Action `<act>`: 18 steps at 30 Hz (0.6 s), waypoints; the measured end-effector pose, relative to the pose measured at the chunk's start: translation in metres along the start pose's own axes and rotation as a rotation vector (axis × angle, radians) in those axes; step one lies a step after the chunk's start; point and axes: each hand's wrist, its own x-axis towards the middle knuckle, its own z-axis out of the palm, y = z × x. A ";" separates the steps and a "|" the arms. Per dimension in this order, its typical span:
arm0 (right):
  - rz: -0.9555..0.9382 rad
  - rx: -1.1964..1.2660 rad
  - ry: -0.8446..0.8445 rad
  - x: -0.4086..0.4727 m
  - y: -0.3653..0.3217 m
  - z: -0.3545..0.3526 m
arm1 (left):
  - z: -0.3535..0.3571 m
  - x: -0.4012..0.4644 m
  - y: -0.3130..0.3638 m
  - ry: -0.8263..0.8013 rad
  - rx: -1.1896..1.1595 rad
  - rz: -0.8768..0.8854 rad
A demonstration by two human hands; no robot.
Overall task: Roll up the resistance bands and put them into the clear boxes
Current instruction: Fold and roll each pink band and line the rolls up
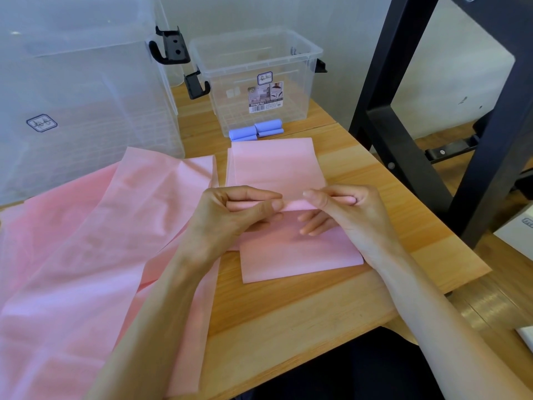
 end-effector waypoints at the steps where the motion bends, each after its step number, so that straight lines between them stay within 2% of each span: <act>1: -0.006 0.003 -0.007 0.000 0.000 0.000 | 0.000 0.000 0.000 0.008 -0.007 -0.007; 8: -0.012 0.005 0.011 0.000 0.001 -0.002 | -0.001 0.000 0.000 -0.004 0.017 0.018; 13: -0.018 0.012 -0.067 0.000 0.000 -0.001 | -0.002 0.001 0.000 0.017 -0.004 0.011; 18: -0.036 -0.009 -0.027 0.001 0.002 -0.002 | -0.002 0.000 -0.001 -0.012 0.019 0.025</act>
